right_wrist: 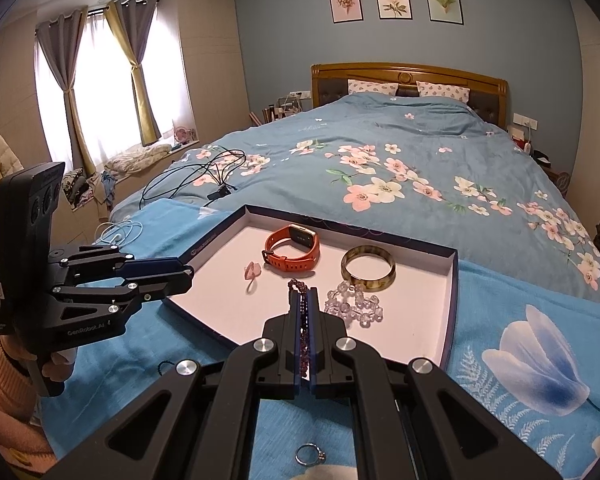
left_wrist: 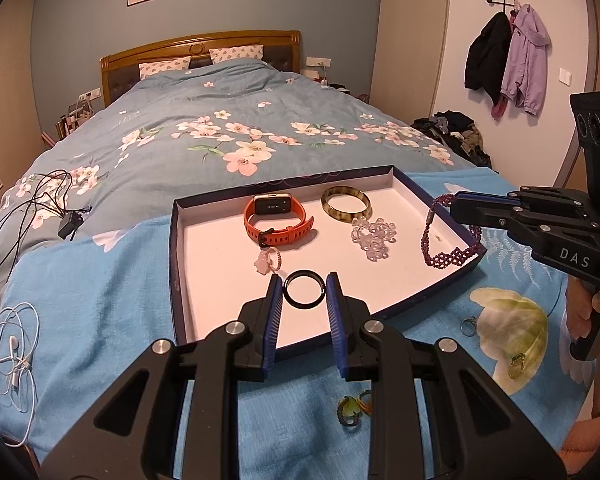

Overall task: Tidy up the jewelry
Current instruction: 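Lower the beaded bracelet into the box with right gripper while left gripper holds ring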

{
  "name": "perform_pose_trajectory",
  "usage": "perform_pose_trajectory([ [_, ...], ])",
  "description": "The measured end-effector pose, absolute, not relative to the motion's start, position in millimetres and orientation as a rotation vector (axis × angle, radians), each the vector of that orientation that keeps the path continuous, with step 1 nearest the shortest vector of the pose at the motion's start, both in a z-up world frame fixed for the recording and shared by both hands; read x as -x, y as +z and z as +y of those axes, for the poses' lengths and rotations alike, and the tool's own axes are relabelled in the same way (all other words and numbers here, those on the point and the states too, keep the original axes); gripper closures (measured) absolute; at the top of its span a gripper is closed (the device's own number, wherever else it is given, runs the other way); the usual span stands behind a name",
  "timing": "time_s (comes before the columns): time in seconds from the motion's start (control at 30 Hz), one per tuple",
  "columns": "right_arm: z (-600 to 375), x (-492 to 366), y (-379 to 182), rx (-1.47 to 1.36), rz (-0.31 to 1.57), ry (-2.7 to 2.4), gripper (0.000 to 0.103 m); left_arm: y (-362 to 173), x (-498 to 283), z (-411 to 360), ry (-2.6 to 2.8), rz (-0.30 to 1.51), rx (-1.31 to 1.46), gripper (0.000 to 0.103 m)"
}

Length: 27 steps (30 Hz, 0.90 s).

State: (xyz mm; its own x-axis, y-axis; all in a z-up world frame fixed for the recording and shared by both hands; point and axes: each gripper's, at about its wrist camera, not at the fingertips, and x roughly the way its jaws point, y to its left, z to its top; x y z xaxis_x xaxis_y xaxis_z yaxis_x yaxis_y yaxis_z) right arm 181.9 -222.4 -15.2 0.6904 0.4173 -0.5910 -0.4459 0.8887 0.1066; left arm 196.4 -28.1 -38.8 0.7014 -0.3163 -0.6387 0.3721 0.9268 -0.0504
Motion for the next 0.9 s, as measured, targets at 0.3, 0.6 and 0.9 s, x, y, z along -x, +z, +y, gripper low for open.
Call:
perform_pose_trajectory([
  [0.3,-222,-189,-19,0.032,0.661,0.481,0.101,-43,-201,-31,-0.376,0.702,-0.089,0.080],
  [0.6,-222,-199,-28,0.010,0.686,0.481,0.101,-51,-212,-33,-0.369,0.717,-0.089,0.080],
  [0.9,-222,-207,-34,-0.001,0.704,0.489,0.101,-56,-220,-37,-0.361,0.728,-0.092,0.080],
])
